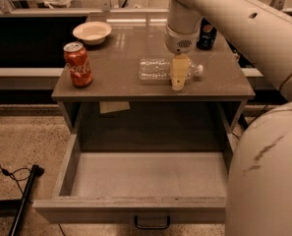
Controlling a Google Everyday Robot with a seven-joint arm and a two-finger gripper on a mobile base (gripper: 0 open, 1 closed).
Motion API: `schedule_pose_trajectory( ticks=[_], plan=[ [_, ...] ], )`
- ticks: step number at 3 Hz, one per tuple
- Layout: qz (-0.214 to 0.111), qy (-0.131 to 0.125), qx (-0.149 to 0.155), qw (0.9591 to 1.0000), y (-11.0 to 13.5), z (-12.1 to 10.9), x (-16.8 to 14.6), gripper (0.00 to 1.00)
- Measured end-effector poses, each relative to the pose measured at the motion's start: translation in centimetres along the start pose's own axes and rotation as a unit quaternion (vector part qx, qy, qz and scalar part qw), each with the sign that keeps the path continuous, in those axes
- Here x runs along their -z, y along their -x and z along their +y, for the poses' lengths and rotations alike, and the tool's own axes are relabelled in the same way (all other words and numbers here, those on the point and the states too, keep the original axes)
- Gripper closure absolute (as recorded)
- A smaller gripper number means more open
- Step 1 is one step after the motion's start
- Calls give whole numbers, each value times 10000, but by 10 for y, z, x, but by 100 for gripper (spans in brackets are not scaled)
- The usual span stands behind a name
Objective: Pick water bottle from top drawer and place on counter
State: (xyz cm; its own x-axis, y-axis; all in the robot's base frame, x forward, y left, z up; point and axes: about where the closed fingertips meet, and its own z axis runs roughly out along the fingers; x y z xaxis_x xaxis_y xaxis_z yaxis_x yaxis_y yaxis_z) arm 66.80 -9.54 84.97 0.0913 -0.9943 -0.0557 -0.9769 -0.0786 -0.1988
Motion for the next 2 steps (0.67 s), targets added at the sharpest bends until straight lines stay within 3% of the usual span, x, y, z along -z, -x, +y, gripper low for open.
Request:
schedule_pose_trajectory(
  ticks=[1, 2],
  plan=[
    [0, 0, 0, 10000, 0, 0, 0, 0],
    [-214, -79, -68, 9997, -6, 5, 5, 0]
  ],
)
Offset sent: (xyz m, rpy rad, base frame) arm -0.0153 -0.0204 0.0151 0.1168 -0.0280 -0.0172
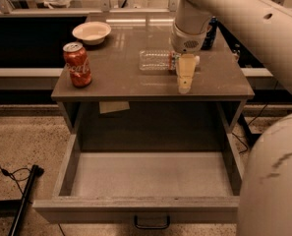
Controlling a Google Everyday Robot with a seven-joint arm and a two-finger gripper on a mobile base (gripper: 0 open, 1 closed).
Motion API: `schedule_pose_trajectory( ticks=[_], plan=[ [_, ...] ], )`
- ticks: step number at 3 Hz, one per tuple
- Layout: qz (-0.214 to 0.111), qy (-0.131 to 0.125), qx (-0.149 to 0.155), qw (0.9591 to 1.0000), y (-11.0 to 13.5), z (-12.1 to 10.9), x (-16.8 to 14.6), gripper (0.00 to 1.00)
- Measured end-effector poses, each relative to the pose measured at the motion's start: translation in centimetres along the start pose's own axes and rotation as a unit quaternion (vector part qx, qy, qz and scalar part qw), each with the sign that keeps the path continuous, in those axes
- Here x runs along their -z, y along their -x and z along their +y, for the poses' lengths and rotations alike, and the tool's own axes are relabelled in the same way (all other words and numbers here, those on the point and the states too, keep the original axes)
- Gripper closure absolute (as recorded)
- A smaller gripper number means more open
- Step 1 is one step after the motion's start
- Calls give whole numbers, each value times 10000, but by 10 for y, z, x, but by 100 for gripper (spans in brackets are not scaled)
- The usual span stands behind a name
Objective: Pick water bottle from top drawer and place on counter
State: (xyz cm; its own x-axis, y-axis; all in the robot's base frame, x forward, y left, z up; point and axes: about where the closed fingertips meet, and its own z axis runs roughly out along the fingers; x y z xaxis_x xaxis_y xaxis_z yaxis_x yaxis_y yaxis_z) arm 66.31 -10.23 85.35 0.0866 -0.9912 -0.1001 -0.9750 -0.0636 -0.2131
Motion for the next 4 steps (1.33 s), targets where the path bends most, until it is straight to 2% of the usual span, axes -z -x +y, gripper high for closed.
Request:
schedule_pose_trajectory(
  ticks=[2, 3, 4],
  plan=[
    [-60, -366, -291, 9989, -25, 29, 39, 0],
    [-47, -595, -485, 9970, -38, 44, 56, 0],
    [-399, -877, -703, 9929, -55, 58, 67, 0]
  ],
)
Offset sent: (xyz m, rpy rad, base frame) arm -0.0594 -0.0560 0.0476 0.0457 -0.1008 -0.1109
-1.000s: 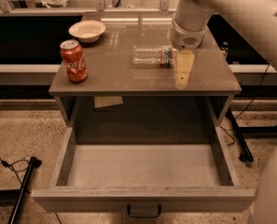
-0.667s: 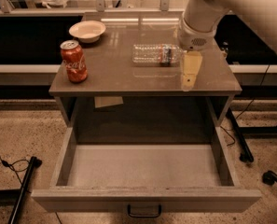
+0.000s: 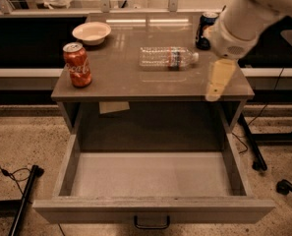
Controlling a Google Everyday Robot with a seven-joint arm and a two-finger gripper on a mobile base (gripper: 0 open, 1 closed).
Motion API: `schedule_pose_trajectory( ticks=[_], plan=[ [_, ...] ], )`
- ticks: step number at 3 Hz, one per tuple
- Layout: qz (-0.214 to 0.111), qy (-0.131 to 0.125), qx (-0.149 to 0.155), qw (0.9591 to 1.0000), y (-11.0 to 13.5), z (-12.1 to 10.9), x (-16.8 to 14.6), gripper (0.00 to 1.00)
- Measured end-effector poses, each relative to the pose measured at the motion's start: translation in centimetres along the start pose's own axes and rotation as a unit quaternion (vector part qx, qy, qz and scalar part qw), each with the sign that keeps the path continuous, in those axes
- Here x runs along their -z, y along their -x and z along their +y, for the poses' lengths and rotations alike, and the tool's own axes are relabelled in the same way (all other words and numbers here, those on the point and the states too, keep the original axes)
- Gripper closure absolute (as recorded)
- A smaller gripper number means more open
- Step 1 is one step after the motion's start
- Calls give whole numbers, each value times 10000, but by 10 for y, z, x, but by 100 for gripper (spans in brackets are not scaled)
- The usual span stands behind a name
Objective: Pick water bottle from top drawer and place on counter
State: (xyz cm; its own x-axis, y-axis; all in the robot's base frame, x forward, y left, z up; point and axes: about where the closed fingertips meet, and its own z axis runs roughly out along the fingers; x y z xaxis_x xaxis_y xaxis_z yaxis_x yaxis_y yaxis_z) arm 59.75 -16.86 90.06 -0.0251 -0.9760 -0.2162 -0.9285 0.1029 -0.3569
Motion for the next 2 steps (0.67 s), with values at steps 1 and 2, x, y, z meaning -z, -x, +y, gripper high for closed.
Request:
schedule_pose_trajectory(
  ticks=[1, 2],
  plan=[
    [-428, -346, -397, 9977, -22, 11, 19, 0],
    [-428, -345, -396, 9977, -22, 11, 19, 0]
  ],
)
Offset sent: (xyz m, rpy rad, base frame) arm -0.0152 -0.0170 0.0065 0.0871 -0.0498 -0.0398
